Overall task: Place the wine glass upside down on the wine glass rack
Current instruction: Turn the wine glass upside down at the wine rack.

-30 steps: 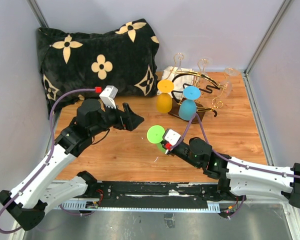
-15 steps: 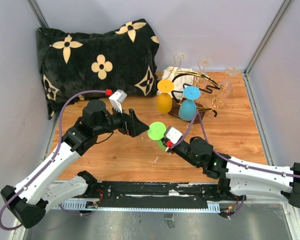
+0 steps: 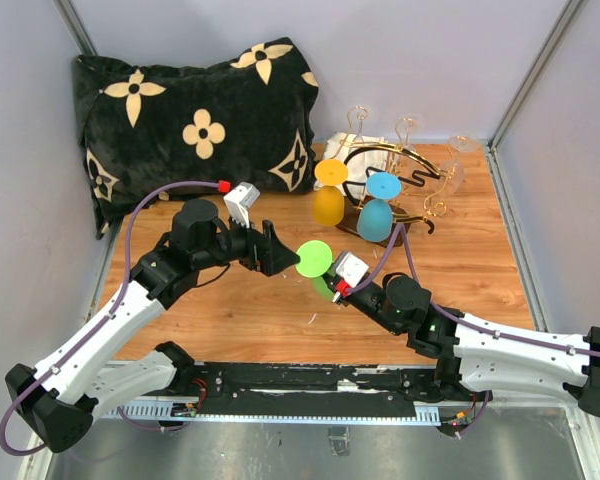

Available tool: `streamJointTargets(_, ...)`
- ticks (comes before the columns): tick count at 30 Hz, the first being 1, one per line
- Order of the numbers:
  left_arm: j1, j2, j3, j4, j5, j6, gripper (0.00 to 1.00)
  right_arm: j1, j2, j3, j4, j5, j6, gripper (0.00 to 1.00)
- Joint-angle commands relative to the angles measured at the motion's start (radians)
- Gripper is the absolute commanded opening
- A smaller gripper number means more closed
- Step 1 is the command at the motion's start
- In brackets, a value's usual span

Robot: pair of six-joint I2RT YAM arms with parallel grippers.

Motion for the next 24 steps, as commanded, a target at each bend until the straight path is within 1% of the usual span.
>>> streamJointTargets(1,-0.003,0.01,-0.001,-0.017,-0.041,0.023,0.96,0.004,-0.022,0.03,0.052,-0.019,0.001,0.01)
streamJointTargets(10,-0.003,0.022,0.014,-0.048,-0.111,0.017,0.94,0.004,-0.038,0.016,0.057,-0.03,0.004,0.01)
streamJointTargets(14,-0.003,0.019,0.024,-0.043,-0.1,0.014,0.94,0.004,-0.037,0.011,0.053,-0.017,0.004,0.0)
streamJointTargets(24,-0.003,-0.04,0.082,-0.004,-0.043,-0.022,1.0,-0.002,-0.034,-0.034,0.073,0.036,0.002,0.0)
